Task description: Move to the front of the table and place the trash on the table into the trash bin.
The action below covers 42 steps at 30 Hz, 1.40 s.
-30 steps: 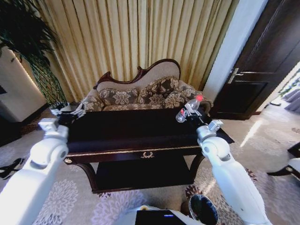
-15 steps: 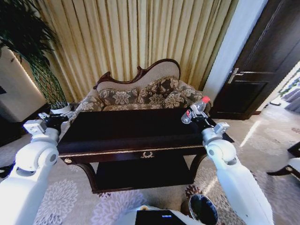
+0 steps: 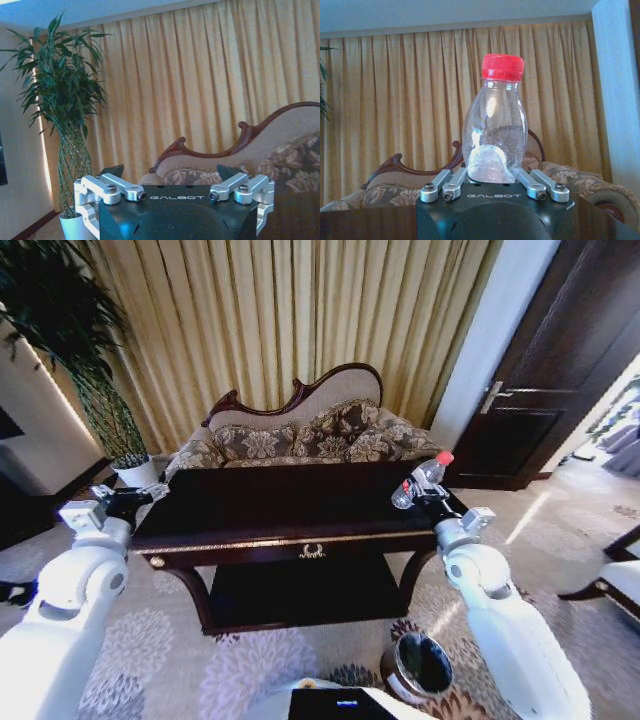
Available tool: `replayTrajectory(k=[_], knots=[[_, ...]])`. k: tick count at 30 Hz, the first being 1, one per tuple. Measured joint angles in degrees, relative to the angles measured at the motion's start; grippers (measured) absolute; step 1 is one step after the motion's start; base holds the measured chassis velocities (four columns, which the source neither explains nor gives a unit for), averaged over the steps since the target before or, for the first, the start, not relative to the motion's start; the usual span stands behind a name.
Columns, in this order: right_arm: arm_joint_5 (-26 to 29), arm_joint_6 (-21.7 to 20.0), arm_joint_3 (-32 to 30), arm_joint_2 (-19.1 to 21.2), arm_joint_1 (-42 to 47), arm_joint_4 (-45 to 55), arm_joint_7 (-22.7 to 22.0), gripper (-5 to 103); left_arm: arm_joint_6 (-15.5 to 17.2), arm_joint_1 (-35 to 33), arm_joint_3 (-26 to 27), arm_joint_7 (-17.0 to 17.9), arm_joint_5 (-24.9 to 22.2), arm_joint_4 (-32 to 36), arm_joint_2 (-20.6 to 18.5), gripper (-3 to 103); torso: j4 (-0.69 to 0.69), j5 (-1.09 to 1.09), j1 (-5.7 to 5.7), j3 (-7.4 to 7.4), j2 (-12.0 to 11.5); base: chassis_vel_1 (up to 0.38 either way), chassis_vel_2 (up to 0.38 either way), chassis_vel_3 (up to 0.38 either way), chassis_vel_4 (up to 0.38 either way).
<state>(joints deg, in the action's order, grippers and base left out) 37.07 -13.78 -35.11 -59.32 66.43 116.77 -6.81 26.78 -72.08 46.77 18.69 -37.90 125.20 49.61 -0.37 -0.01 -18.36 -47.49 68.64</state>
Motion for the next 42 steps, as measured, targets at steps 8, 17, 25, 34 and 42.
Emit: replayTrajectory(k=[8, 17, 25, 34, 42], knots=[[-0.35, 0.69, -0.50, -0.30, 0.79, -0.20, 0.00, 27, -0.12, 0.01, -1.24, -0.09, 0.37, 0.53, 0.22, 100, -0.01, 0.01, 0.01, 0.01, 0.01, 0.273, -0.265, -0.273, 0.256], [-4.47, 1.53, 0.98, -2.46, 0.87, -4.17, 0.00, 27, -0.86, -0.03, -1.39, 0.48, 0.41, 0.42, 0.30, 100, 0.00, 0.01, 0.02, 0.01, 0.02, 0.215, -0.218, -0.217, 0.218], [-8.37, 1.75, 2.30, -5.55, 2.27, -14.58, 0.00, 27, -1.14, -0.48, -1.19, 0.41, 0.61, 0.68, 1.27, 100, -0.01, 0.01, -0.02, -0.02, -0.02, 0.025, -0.030, -0.029, 0.030], [-14.85, 4.80, 4.32, -9.32, 0.08, -32.68, 0.01, 27, -1.27, -0.57, -1.37, 0.34, 0.79, 1.11, 1.99, 100, -0.01, 0.02, -0.01, 0.00, -0.02, 0.000, 0.000, 0.000, 0.000], [-18.61, 7.70, 5.49, -13.12, -7.44, -49.25, 0.00, 27, -1.46, -0.72, -1.38, 0.27, 0.97, 1.14, 1.99, 100, -0.01, 0.00, 0.00, -0.01, 0.00, 0.000, 0.000, 0.000, 0.000]])
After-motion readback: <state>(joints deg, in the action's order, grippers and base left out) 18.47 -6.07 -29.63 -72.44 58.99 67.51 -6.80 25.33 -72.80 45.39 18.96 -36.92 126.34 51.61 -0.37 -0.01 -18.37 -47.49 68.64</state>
